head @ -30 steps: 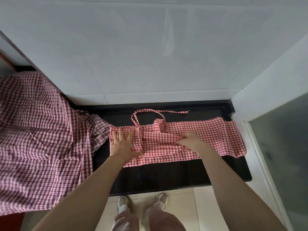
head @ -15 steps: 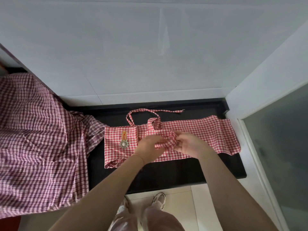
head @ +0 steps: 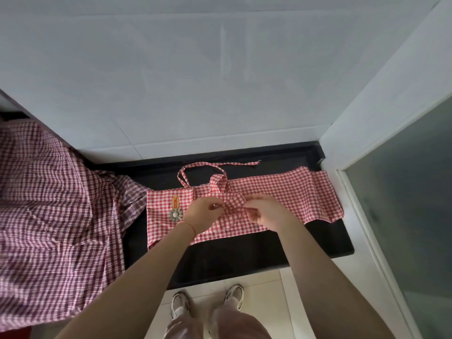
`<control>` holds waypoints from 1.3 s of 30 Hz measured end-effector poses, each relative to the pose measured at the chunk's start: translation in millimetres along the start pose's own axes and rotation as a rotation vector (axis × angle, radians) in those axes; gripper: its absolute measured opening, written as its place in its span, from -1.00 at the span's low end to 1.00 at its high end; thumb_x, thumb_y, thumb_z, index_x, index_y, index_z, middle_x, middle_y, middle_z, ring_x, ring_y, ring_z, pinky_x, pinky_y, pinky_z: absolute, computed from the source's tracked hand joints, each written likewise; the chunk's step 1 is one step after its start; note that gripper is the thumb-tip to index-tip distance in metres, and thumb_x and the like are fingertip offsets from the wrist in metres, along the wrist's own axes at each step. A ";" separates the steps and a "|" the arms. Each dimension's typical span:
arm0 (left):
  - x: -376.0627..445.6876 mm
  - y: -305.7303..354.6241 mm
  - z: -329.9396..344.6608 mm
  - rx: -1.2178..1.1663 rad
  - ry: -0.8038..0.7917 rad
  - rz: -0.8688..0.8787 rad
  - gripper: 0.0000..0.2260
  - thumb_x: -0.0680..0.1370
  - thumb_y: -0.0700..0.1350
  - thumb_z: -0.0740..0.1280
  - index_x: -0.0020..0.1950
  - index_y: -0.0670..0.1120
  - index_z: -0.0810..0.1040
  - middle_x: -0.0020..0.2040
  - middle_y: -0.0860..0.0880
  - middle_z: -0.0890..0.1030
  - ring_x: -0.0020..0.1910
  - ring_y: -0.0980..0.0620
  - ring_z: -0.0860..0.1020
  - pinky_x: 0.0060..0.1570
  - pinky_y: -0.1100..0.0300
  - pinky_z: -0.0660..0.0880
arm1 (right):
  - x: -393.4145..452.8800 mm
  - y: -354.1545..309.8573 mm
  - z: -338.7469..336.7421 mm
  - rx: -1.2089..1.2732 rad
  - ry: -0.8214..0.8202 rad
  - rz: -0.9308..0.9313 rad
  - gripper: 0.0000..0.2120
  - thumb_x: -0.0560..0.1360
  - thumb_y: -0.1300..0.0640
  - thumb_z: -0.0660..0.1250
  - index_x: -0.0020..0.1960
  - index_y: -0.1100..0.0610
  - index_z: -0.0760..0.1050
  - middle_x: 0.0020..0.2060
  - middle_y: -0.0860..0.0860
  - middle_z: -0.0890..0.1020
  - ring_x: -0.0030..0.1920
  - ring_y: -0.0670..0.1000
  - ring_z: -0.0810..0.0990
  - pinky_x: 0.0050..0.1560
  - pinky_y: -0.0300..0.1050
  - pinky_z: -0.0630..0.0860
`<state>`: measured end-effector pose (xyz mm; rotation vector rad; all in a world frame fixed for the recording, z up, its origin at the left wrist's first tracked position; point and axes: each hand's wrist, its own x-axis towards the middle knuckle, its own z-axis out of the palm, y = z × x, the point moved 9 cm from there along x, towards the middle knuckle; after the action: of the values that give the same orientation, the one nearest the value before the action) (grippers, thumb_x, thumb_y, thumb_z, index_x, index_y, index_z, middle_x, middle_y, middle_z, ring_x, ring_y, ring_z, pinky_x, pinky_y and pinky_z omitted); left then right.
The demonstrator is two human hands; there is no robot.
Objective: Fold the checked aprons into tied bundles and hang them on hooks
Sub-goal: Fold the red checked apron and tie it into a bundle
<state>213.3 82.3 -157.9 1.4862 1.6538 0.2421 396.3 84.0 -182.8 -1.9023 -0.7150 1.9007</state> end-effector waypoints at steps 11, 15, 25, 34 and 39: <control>-5.7 9.0 15.3 0.288 -0.152 -0.011 -0.75 0.64 -0.02 0.22 0.18 -0.04 0.64 0.09 0.00 0.64 0.12 -0.01 0.59 0.14 0.11 0.51 | 11.9 -2.8 -9.7 -0.368 0.238 0.026 -0.87 0.58 0.20 0.35 0.11 0.17 0.47 0.00 0.15 0.60 -0.14 0.05 0.59 -0.21 -0.11 0.58; -12.6 -0.1 25.1 0.351 -0.186 0.004 -0.80 0.62 0.01 0.25 0.14 0.02 0.62 0.12 0.01 0.64 0.09 -0.01 0.58 0.13 0.10 0.54 | 13.5 31.7 -1.0 -0.272 0.090 0.192 -0.85 0.65 0.26 0.17 0.15 0.25 0.48 -0.07 0.19 0.63 -0.11 0.17 0.64 -0.01 -0.01 0.60; -20.4 -16.2 15.8 0.384 -0.160 0.029 -0.77 0.66 -0.06 0.17 0.17 -0.06 0.59 0.00 -0.02 0.61 0.01 -0.04 0.58 0.07 0.07 0.55 | 7.9 49.5 11.7 0.015 0.041 0.266 -0.78 0.49 0.15 0.50 -0.06 0.19 0.47 -0.30 0.03 0.52 -0.43 -0.08 0.40 -0.43 -0.27 0.36; -19.3 -33.3 15.0 0.218 -0.144 -0.034 -0.82 0.64 0.00 0.22 0.17 0.02 0.56 0.09 -0.04 0.63 -0.02 -0.03 0.59 0.02 0.11 0.56 | 0.5 37.3 20.4 0.044 0.001 0.182 -0.70 0.51 0.38 0.39 0.21 0.23 0.45 0.14 0.17 0.58 0.10 0.16 0.61 0.13 0.08 0.59; -27.7 -28.9 21.7 0.514 -0.243 0.047 -0.49 0.54 0.31 0.26 0.38 0.06 0.47 0.29 0.01 0.56 0.28 -0.05 0.49 0.34 0.07 0.39 | 2.9 20.7 4.9 -0.284 0.200 0.081 -0.90 0.56 0.28 0.36 0.05 0.21 0.49 -0.19 0.11 0.61 -0.30 0.00 0.56 -0.20 -0.15 0.57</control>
<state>205.3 41.6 -176.8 1.8468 1.5488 -0.3540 393.4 68.5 -197.3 -2.2873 -0.8947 1.6943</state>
